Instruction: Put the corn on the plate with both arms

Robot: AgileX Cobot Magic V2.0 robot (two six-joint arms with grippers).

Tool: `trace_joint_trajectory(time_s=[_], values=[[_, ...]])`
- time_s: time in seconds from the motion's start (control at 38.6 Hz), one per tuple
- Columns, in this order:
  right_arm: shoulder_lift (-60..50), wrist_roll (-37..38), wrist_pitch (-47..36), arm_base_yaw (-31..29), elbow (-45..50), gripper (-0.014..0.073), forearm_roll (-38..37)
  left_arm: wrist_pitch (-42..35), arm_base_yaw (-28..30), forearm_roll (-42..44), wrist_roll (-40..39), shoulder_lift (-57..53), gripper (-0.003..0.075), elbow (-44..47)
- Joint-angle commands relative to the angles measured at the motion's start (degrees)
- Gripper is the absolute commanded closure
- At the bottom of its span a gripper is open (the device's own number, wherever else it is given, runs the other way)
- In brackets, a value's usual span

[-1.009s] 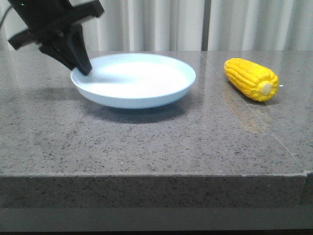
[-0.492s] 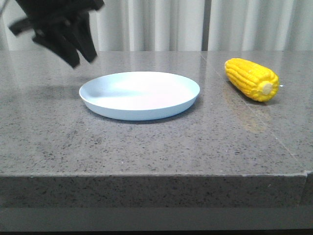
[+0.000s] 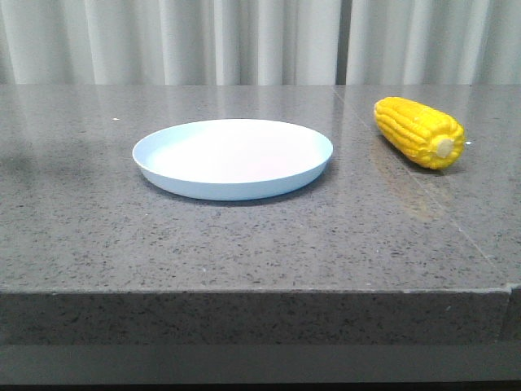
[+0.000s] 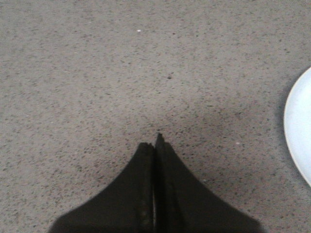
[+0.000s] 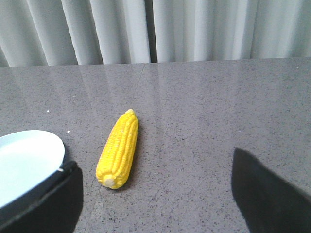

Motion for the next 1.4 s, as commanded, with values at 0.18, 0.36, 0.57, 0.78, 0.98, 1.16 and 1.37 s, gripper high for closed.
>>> trace_joint_trajectory(time_s=[0.18, 0.36, 0.57, 0.78, 0.98, 1.16, 1.37], values=[[0.84, -0.58, -4.13, -0.39, -2.01, -0.0048, 0.56, -10.41, -0.26, 9.53, -9.27, -13.34, 0.0741, 14.21], [0.84, -0.58, -4.13, -0.39, -2.01, -0.0048, 0.56, -14.02, 0.37, 9.24, -10.16, -19.44, 0.0741, 22.41], [0.84, -0.58, -4.13, -0.39, -2.01, -0.0048, 0.56, -15.90, 5.00, 7.81, -10.16, -26.92, 0.0741, 29.70], [0.84, -0.58, -4.13, -0.39, -2.01, -0.0048, 0.56, -21.84, 5.31, 6.47, -10.16, -41.44, 0.0741, 39.68], [0.84, -0.58, -4.13, -0.39, -2.01, -0.0048, 0.56, -24.32, 5.31, 7.58, -9.12, -58.06, 0.0741, 47.64], [1.37, -0.58, -3.68, -0.39, -2.08, -0.0048, 2.15, -24.08, 5.31, 7.69, -9.12, -69.60, 0.0741, 50.53], [12.39, -0.58, 3.03, -0.39, -8.83, -0.0048, 2.93, -24.08, 5.31, 7.69, -9.12, -73.73, 0.0741, 50.90]])
